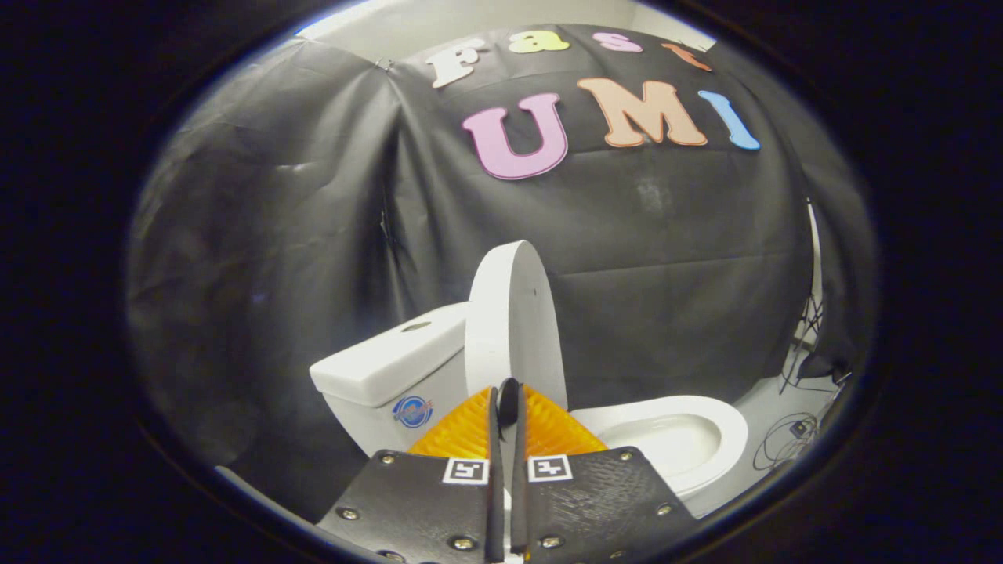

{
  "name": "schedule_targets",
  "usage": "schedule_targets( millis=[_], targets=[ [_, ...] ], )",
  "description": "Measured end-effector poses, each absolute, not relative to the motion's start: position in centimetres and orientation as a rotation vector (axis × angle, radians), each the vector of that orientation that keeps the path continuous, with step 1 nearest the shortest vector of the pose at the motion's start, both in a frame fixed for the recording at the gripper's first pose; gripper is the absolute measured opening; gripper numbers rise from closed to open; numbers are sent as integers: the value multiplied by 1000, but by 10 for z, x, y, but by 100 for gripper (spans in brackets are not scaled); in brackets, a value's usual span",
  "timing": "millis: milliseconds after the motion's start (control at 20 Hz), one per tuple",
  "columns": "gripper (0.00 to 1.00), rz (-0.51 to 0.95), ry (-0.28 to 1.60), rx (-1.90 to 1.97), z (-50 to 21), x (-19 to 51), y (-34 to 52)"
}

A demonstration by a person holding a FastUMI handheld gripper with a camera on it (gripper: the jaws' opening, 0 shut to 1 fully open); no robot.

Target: Open the toilet lid.

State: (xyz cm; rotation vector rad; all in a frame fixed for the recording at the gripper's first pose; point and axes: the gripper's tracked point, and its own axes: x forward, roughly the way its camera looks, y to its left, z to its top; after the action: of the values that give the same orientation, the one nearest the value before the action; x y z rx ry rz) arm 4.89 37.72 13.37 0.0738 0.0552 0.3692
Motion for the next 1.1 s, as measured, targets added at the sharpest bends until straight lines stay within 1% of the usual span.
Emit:
schedule_targets(
  millis=[350, 400, 550, 650, 850, 1000, 1100],
  targets=[
    [4, 410, 44, 76, 131, 50, 395],
    [6, 415, 39, 68, 130, 48, 396],
    [6, 417, 29, 43, 129, 47, 400],
    [8, 414, 16, 11, 130, 46, 406],
    [8, 413, -1, -84, 126, 40, 417],
    [13, 436, -7, -146, 122, 41, 427],
    [13, 463, 19, -143, 116, 46, 433]
  ],
)
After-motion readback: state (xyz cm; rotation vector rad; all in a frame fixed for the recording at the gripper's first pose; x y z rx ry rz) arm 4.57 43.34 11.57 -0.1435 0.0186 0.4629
